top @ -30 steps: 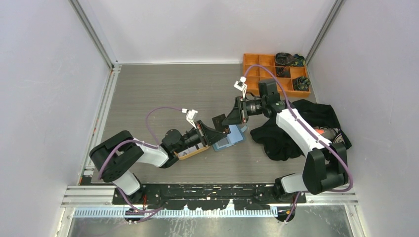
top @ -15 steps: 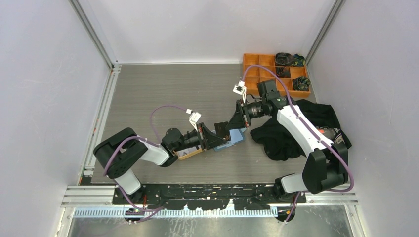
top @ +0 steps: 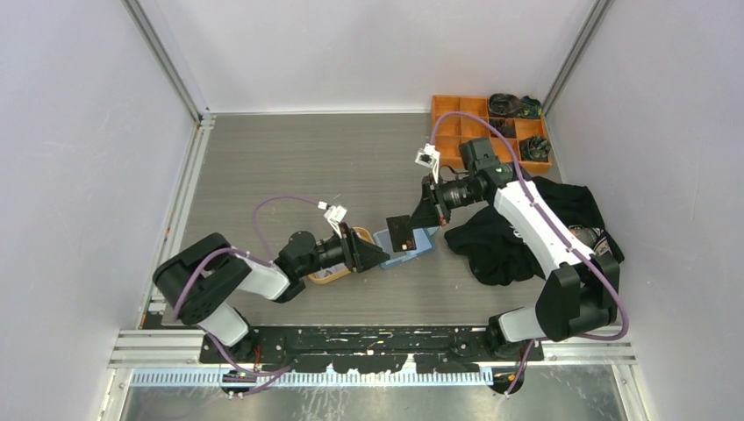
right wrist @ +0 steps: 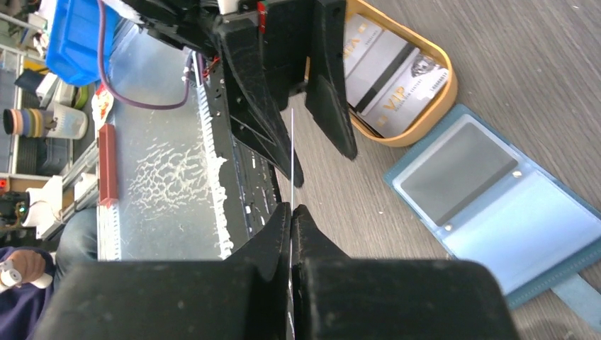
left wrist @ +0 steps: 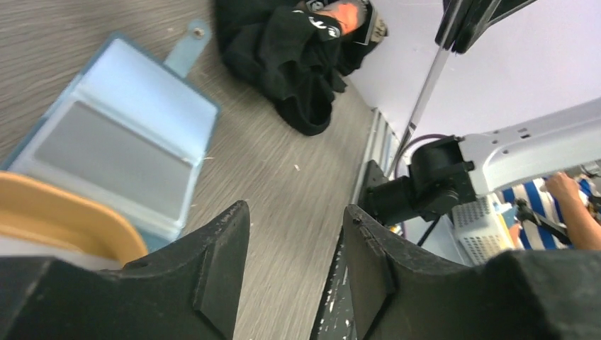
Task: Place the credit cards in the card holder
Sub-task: Pick up the credit card from the storage box, then insert the credit card into the card holder.
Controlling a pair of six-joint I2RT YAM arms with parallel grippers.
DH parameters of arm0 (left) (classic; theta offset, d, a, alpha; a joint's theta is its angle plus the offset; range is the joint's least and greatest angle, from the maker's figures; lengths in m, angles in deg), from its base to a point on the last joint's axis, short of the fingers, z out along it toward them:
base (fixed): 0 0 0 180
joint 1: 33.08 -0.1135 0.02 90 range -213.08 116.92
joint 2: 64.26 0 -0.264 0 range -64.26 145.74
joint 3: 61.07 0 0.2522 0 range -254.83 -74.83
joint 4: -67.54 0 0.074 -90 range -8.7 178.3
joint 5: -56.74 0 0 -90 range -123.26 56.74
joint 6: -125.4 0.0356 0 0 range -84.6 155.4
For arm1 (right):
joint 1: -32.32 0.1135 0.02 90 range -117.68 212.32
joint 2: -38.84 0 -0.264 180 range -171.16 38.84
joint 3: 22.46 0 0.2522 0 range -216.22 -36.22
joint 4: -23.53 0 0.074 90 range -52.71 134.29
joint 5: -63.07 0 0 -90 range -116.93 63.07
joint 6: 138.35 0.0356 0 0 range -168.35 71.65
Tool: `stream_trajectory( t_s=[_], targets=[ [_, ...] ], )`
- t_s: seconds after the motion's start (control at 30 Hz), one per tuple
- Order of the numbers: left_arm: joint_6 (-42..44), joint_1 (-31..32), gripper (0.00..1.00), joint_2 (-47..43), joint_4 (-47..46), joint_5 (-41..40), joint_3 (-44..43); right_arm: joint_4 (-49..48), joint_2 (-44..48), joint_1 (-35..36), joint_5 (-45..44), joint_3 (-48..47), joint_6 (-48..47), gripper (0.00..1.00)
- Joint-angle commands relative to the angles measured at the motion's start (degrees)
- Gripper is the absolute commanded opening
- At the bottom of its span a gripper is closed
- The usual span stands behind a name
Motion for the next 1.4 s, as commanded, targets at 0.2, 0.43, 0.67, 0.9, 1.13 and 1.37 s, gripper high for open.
stream_trajectory(
  t_s=[0.2,0.43,0.67,0.9,1.13,1.37],
  targets=[
    [7.8,9.4,0.55,-18.5,40.5,-27.3,-3.7,-4.7,-2.7,-5.2,-4.5,1.1,3.1,0.01],
    [2.8,16.4,0.36,-17.9,48.1,-41.3,-7.7,-8.6,-9.3,-5.3,-13.2,1.5,7.3,0.01],
    [-0.6,18.0,0.26,-6.5,51.3,-43.4,-16.6,-9.8,-15.8,-5.3,-15.7,0.8,8.7,0.01],
    [-0.2,18.0,0.34,-2.7,56.7,-49.8,-20.9,-11.7,-22.5,-5.3,-13.8,-1.4,12.3,0.01],
    [0.4,16.9,0.41,0.5,60.0,-50.2,-24.1,-13.7,-25.0,-5.2,-13.9,-1.6,14.4,0.01],
    [-2.0,16.3,0.42,1.9,68.1,-53.0,-27.1,-13.8,-27.1,-5.3,-14.4,-2.3,14.5,0.01]
  ],
)
